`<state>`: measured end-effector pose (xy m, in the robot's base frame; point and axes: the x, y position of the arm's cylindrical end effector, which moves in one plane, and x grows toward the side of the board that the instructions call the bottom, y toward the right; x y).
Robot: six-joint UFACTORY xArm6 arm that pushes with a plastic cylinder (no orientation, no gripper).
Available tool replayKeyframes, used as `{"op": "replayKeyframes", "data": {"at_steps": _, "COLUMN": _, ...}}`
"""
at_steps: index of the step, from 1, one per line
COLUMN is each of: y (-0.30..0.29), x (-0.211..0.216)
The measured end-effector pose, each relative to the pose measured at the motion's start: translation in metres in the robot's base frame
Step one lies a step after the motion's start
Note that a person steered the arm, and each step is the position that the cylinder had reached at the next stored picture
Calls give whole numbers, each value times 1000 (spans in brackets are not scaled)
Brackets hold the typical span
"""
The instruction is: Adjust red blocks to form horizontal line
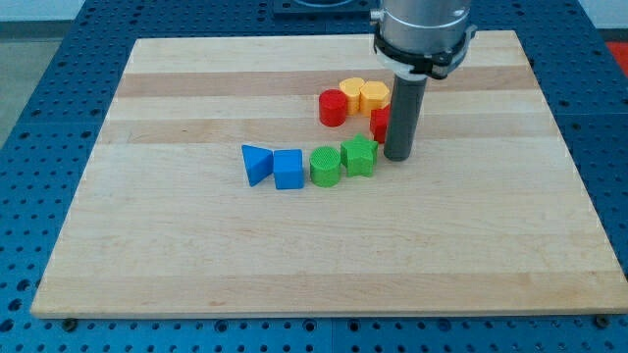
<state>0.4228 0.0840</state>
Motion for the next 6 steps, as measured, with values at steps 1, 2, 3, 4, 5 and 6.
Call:
{"op": "replayKeyframes", "data": {"at_steps": 1, "y": -10, "x": -17}}
{"op": "replayKeyframes", "data": {"at_steps": 2, "y": -13, "x": -24}}
{"op": "replayKeyframes", "data": {"at_steps": 3, "y": -19, "x": -19}}
{"op": "replayKeyframes", "data": {"at_steps": 4, "y": -20, "x": -17}}
{"op": "replayKeyframes", "data": {"at_steps": 5, "y": -20, "x": -19}}
{"op": "replayKeyframes", "data": {"at_steps": 6, "y": -15, "x": -16}}
